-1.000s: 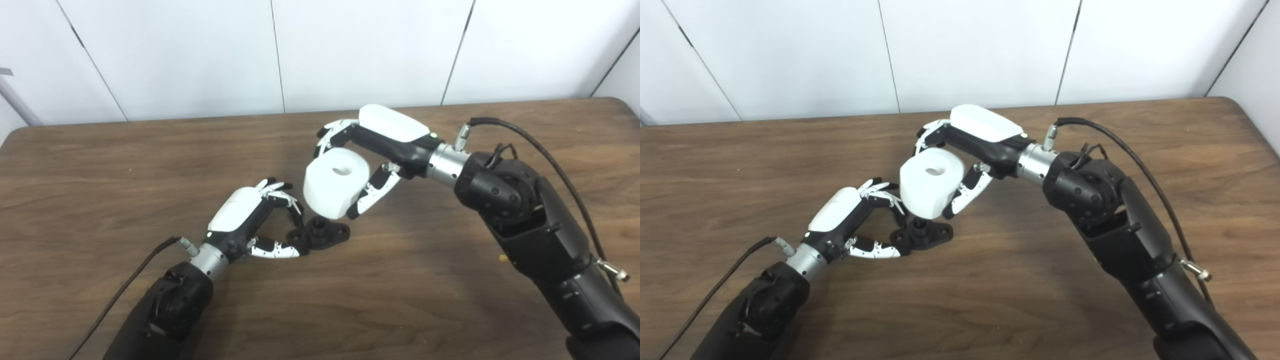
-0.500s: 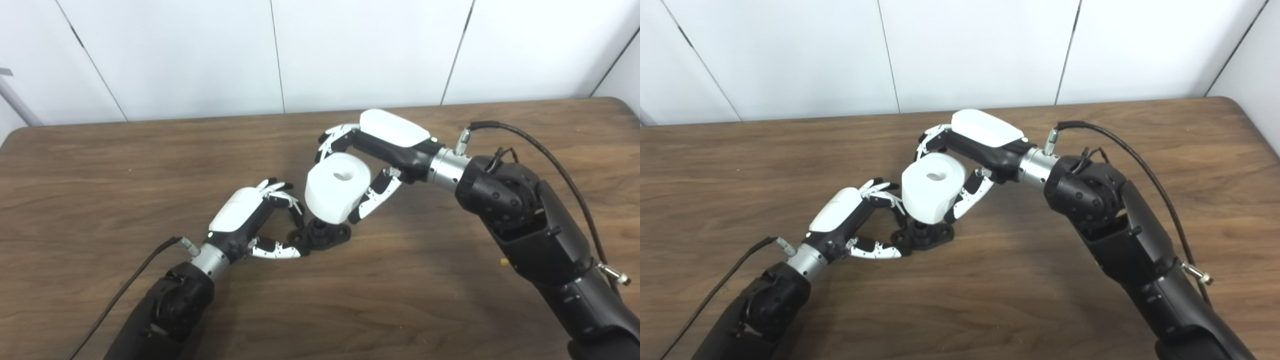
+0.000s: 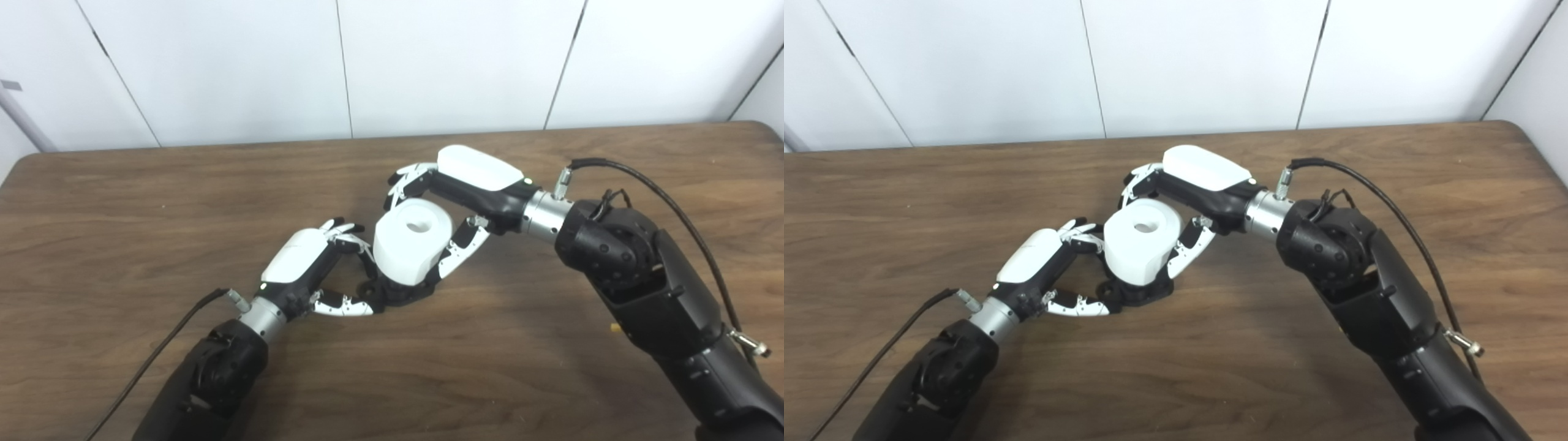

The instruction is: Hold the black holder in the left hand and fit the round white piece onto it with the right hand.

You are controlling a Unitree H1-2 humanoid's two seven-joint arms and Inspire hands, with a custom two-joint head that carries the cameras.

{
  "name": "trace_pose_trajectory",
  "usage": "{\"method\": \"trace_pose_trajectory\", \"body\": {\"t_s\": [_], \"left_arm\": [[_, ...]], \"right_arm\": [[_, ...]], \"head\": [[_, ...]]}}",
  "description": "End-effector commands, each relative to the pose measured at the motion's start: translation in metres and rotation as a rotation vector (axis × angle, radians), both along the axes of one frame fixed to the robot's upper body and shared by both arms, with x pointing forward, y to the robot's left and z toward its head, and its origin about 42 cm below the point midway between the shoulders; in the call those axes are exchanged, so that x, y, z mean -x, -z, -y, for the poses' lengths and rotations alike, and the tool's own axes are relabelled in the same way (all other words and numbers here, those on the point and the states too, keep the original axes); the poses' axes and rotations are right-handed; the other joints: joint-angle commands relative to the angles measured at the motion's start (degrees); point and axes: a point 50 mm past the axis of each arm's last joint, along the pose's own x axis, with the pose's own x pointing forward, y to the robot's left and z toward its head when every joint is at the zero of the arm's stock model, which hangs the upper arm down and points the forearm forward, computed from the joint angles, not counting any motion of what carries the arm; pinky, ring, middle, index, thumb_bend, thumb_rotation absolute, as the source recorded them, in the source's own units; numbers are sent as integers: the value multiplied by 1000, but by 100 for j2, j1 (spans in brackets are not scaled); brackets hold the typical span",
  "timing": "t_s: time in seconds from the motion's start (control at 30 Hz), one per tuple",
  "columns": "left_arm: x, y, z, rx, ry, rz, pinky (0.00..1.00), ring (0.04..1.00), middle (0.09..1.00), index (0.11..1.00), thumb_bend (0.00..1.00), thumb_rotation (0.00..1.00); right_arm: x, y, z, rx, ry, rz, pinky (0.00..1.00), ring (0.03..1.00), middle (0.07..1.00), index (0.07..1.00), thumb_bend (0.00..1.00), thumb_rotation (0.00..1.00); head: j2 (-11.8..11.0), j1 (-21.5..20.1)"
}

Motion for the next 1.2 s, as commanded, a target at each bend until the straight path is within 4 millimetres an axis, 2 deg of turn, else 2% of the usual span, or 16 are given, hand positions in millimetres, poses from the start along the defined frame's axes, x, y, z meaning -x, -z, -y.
{"method": "trace_pose_trajectory", "body": {"t_s": [0.0,0.6,1.17], "left_arm": [[1,-4,8,-21,40,11,994,901,682,484,522,50],[4,-9,15,-11,41,16,996,902,686,483,522,51],[6,-12,14,-6,31,19,994,900,685,483,522,50]], "right_arm": [[0,-17,-5,-31,-19,57,698,859,722,476,525,141],[-5,5,-2,-30,-9,18,697,848,715,477,526,140],[-8,8,5,3,4,13,697,845,716,476,526,140]], "head": [[4,13],[78,89],[124,84]]}}
